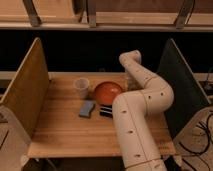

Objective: Stand the bottle upright

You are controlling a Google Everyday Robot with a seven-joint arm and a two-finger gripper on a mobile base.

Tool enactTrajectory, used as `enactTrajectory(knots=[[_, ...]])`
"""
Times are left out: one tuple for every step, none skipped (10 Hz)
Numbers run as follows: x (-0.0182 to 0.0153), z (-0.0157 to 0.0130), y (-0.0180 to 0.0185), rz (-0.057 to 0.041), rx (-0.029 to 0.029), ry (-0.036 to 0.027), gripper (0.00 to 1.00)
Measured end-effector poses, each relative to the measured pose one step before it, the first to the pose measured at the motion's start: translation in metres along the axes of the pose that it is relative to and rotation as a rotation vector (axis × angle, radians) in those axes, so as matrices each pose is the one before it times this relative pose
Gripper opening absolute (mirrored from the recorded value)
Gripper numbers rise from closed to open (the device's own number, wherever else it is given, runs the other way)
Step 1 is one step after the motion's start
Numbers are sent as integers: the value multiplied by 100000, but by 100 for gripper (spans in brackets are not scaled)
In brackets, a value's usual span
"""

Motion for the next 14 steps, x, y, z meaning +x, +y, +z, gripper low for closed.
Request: enactTrajectory(knots=[[-191, -54, 52, 180, -279, -389, 24], [-198, -73, 97, 149, -570, -517, 13], [-200, -134, 76, -127, -800, -725, 4], [-361, -271, 80, -375, -1307, -1612, 0], [-697, -596, 151, -897, -1943, -3263, 0], [-1049, -1342, 79, -1344, -1989, -5042, 0], [-726, -903, 78, -1357, -1545, -3636, 0], [-1057, -1671, -60, -1956, -1984, -5686, 0], [-407, -1107, -53, -1540, -1799, -3299, 0], [-387, -1101, -47, -1154, -1641, -3254, 0], [-67, -1234, 79, -1609, -2703, -3541, 0], [-21, -1602, 239, -1983, -2790, -4092, 0], [148, -1064, 220, -1658, -1655, -2767, 0], [327, -1807, 588, -2856, -2393, -4313, 0]])
